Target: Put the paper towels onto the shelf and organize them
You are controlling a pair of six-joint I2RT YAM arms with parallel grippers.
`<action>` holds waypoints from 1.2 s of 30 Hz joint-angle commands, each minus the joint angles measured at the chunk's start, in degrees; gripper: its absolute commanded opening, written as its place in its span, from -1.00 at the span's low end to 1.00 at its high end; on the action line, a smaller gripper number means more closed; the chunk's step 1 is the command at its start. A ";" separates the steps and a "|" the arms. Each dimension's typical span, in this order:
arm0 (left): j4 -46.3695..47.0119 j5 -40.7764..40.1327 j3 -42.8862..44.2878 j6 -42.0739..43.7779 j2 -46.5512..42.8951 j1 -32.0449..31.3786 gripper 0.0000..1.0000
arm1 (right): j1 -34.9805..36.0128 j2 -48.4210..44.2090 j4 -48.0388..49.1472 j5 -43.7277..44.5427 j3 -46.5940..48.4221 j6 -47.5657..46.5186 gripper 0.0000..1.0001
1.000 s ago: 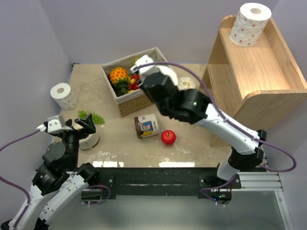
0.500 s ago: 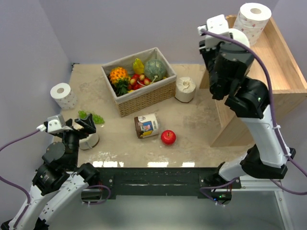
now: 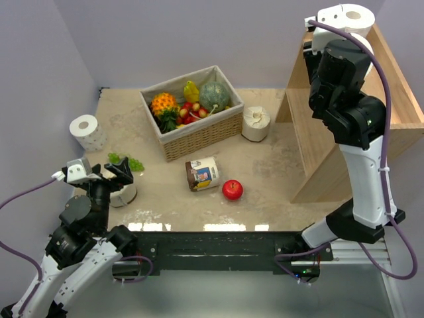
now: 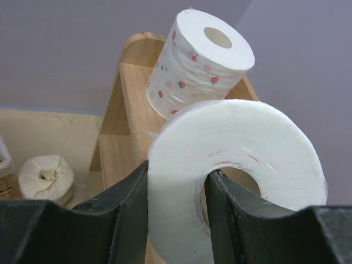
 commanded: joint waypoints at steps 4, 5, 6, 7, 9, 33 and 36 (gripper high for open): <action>2.34 -0.45 -0.30 0.50 0.86 0.21 1.00 | -4.91 -0.19 0.11 -5.03 2.20 1.08 -0.12; 2.43 -0.45 -0.39 0.59 0.86 0.21 1.00 | -5.35 -0.19 0.20 -5.56 2.29 1.43 -0.11; 2.43 -0.45 -0.39 0.59 0.86 0.29 1.00 | -6.40 -0.19 0.46 -6.17 2.29 1.96 -0.11; 2.52 -0.45 -0.39 0.76 0.95 0.21 1.00 | -6.84 -0.10 0.72 -6.35 2.29 2.14 -0.11; 2.52 -0.54 -0.48 0.76 1.12 0.29 1.00 | -8.25 0.33 0.90 -6.88 2.46 2.40 -0.05; 2.61 -0.45 -0.57 0.85 1.21 0.29 1.00 | -12.56 1.31 7.06 -10.48 2.11 2.75 0.89; 2.70 -0.45 -0.57 0.76 1.30 0.21 1.00 | -12.47 -0.01 6.35 -13.11 2.11 4.51 0.87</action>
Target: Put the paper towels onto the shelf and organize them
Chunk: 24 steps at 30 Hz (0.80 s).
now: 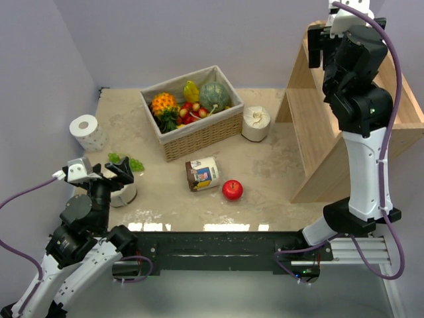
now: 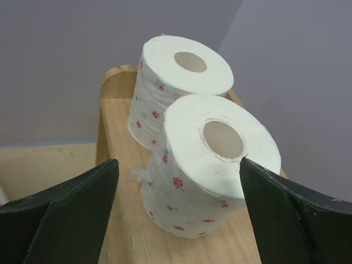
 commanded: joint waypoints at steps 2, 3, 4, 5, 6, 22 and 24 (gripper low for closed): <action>2.35 -0.45 -0.54 0.81 1.06 0.29 1.00 | -0.08 -4.21 -0.56 -6.68 0.23 4.46 0.85; 2.43 -0.45 -0.72 0.89 1.06 0.29 1.00 | -0.17 -6.05 0.05 -8.09 -0.90 5.35 0.84; 2.52 0.07 -0.72 1.16 1.41 0.29 1.00 | -0.08 -6.93 0.66 -11.41 -1.69 6.67 0.84; 2.61 0.43 -0.72 1.42 1.67 0.29 1.00 | -0.08 -7.73 1.19 -13.01 -2.40 7.20 0.84; 2.52 0.78 -0.55 1.60 2.02 0.21 1.00 | -0.17 -8.60 2.42 -15.29 -3.88 7.55 0.84; 2.34 7.02 2.53 -4.64 19.07 0.21 1.00 | 11.92 -15.29 7.70 -39.14 -28.49 16.88 0.81; 4.54 7.46 3.67 -5.26 22.13 0.38 1.00 | 15.20 -16.60 7.61 -36.42 -33.15 16.35 0.80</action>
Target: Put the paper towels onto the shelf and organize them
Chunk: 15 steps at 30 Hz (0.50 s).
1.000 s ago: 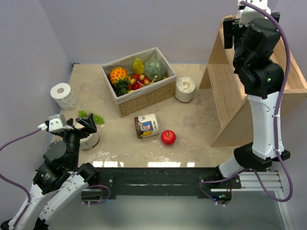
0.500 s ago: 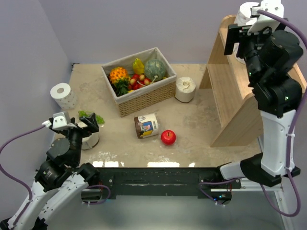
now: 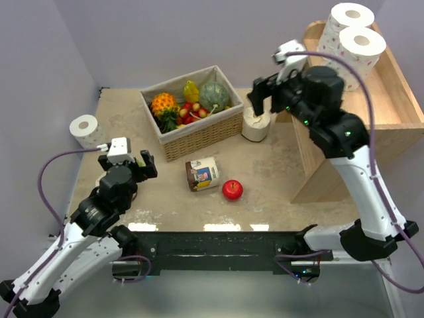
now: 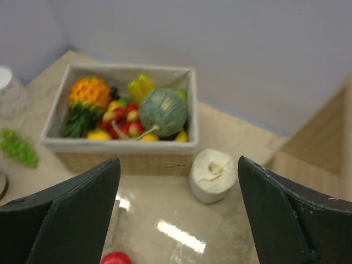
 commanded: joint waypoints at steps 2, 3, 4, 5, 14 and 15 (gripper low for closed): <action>6.57 2.56 5.90 -3.14 6.92 0.73 1.00 | 8.79 -4.15 4.90 -1.32 -12.41 2.21 0.78; 7.20 3.35 6.96 -3.05 9.28 1.17 1.00 | 9.06 -6.68 6.22 -2.72 -15.16 2.65 0.78; 7.72 6.32 8.19 -2.88 10.78 2.04 1.00 | 9.15 -7.84 7.54 -4.30 -17.79 4.83 0.77; 8.25 8.61 10.90 -2.96 12.36 4.92 0.98 | 9.41 -9.33 10.08 -6.14 -22.87 5.63 0.77; 2.29 22.18 25.93 -7.27 31.18 33.32 0.88 | 10.03 -18.92 18.44 -7.83 -38.29 11.00 0.70; 2.11 20.34 26.74 -6.92 33.28 34.56 0.86 | 10.03 -19.27 18.80 -8.27 -38.56 11.35 0.70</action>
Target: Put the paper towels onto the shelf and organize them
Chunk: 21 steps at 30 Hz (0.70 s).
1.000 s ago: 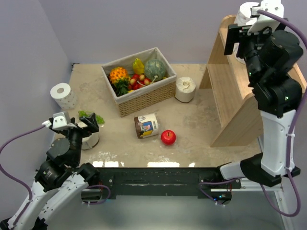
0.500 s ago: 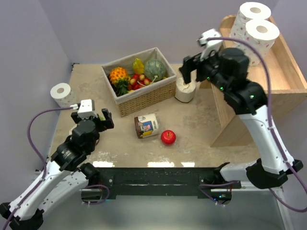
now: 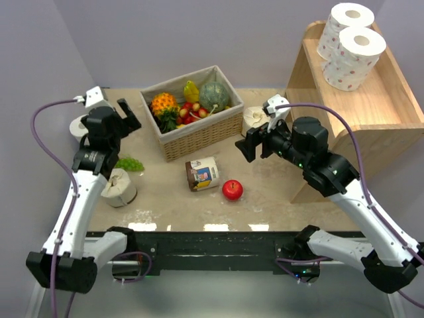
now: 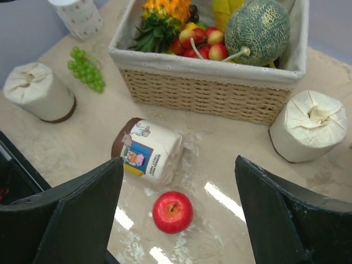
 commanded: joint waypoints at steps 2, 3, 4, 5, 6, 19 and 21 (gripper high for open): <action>0.06 -5.55 6.62 -1.04 6.33 9.92 0.84 | 0.26 -2.56 8.49 -3.02 -2.61 4.74 0.67; 0.95 -6.26 6.88 0.62 7.73 10.11 0.82 | 0.26 -2.38 8.66 -4.16 -2.79 5.17 0.67; 1.31 -6.45 7.58 0.90 8.61 13.24 0.81 | 0.26 -2.30 9.01 -4.70 -3.05 5.96 0.65; 1.23 -6.62 9.94 1.86 9.49 14.06 0.80 | 0.34 -1.95 9.19 -5.05 -3.49 6.23 0.64; 1.49 -7.14 11.09 2.91 11.33 14.32 0.79 | 0.43 -1.60 9.19 -5.75 -3.66 6.41 0.63; -3.16 6.82 21.20 10.92 32.25 27.42 0.61 | 1.14 -2.82 9.54 -7.16 -5.60 6.93 0.61; -3.52 7.96 23.05 11.54 35.23 28.21 0.56 | 1.14 -2.74 9.81 -7.78 -5.78 7.20 0.61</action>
